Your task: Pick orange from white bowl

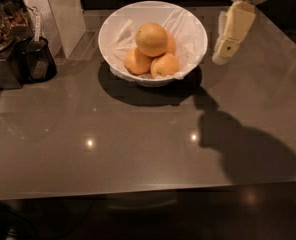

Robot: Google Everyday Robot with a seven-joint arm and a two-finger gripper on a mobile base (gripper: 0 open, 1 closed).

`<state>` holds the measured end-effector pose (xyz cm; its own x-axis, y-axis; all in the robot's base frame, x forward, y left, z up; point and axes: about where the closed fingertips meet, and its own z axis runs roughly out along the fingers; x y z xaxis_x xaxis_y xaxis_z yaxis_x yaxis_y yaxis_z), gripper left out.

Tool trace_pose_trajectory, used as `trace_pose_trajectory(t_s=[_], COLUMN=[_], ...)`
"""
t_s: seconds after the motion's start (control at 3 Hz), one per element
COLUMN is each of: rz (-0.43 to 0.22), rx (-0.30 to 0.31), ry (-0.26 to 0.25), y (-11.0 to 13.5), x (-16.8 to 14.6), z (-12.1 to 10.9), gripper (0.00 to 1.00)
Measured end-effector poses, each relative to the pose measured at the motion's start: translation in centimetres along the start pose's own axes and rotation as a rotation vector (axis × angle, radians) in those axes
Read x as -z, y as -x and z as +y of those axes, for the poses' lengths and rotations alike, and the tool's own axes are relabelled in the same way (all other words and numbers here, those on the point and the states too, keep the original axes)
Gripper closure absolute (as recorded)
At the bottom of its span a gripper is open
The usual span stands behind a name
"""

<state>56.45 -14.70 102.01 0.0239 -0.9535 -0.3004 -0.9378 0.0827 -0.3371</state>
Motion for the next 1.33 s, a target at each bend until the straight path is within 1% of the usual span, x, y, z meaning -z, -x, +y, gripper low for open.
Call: trace_pose_trajectory(t_s=[0.33, 0.67, 1.0, 1.33], rz=[-0.043, -0.053, -0.061, -0.061], rx=[0.046, 0.082, 0.084, 0.084], ry=[0.031, 0.066, 0.054, 0.054], y=[2.5, 4.7, 5.1, 5.1], x=[-2.6, -5.5, -5.8, -5.8], z=[-2.6, -3.9, -4.2, -4.2], gripper=[0.00, 0.00, 0.00, 0.00])
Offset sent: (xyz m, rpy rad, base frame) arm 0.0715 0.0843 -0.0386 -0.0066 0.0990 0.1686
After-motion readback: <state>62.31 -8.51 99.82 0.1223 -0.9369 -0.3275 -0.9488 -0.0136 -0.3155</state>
